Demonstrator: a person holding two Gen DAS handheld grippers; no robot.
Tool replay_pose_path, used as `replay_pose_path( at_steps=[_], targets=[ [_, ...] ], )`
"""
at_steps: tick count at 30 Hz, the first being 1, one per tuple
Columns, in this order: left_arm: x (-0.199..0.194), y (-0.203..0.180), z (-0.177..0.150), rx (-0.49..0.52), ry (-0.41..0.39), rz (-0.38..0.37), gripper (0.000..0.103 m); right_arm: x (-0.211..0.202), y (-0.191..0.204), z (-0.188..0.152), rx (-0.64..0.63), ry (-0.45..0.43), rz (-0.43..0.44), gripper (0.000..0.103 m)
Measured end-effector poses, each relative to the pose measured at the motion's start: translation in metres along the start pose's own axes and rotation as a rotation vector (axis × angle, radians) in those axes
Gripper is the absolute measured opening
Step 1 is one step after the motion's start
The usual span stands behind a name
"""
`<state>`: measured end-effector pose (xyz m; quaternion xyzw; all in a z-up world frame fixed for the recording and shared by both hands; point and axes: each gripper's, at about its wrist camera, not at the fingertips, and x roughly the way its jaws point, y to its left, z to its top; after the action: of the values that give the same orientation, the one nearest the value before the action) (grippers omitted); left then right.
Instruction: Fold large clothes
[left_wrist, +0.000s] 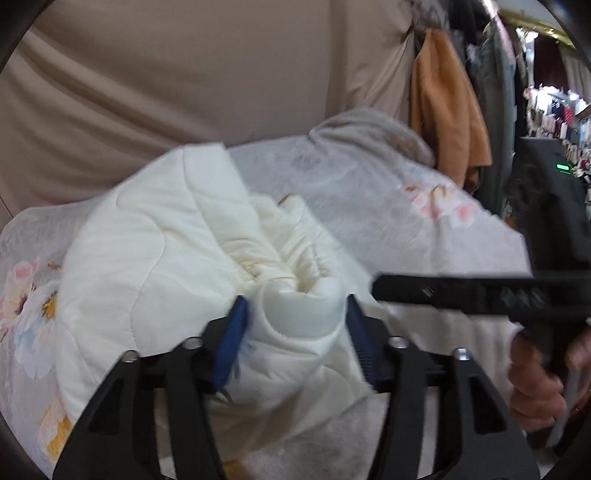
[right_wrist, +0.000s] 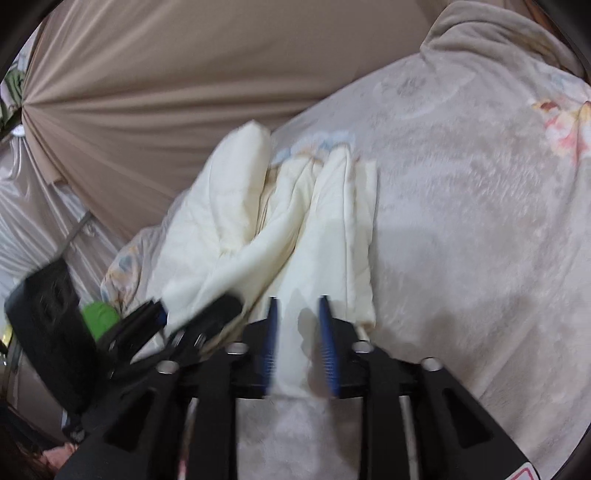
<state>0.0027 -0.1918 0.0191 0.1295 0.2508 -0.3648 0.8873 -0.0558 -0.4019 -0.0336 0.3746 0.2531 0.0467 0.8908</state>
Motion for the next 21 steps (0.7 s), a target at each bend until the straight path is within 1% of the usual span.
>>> replay_pose_path(
  at_steps=[1,3,5,7,8,10,11,13,15,17,19,21],
  targets=[
    [-0.014,-0.002,0.002,0.008,-0.027,-0.004,0.069,-0.005,0.004,0.008,0.007,-0.015,0.006,0.048],
    [-0.043,-0.004,0.005,0.012,-0.088,0.021,0.088,-0.006,0.013,0.022,0.019,-0.021,0.036,0.052],
    [-0.071,0.004,0.005,-0.014,-0.147,0.04,0.09,-0.006,0.026,0.034,0.024,-0.015,0.077,0.062],
    [-0.09,0.021,0.006,-0.07,-0.16,0.057,0.09,0.004,0.039,0.045,0.017,0.018,0.09,0.066],
    [-0.096,0.035,0.005,-0.116,-0.146,0.072,0.091,0.014,0.046,0.05,0.012,0.04,0.057,0.067],
    [-0.1,0.06,0.001,-0.204,-0.118,0.095,0.091,0.037,0.057,0.057,0.009,0.113,-0.057,0.068],
    [-0.1,0.073,-0.002,-0.249,-0.106,0.106,0.091,0.045,0.061,0.058,0.02,0.138,-0.066,0.068],
    [-0.1,0.099,-0.01,-0.339,-0.087,0.128,0.091,0.061,0.069,0.057,0.034,0.177,-0.034,0.068],
    [-0.102,0.117,-0.018,-0.397,-0.075,0.149,0.091,0.071,0.084,0.058,0.016,0.189,-0.023,0.069],
    [-0.096,0.126,-0.022,-0.419,-0.058,0.163,0.091,0.082,0.097,0.06,-0.024,0.21,-0.038,0.075],
    [-0.088,0.131,-0.026,-0.443,-0.037,0.172,0.091,0.095,0.103,0.061,-0.053,0.237,-0.076,0.073],
    [-0.082,0.134,-0.027,-0.467,-0.02,0.147,0.091,0.103,0.106,0.058,-0.08,0.253,-0.084,0.047]
  ],
)
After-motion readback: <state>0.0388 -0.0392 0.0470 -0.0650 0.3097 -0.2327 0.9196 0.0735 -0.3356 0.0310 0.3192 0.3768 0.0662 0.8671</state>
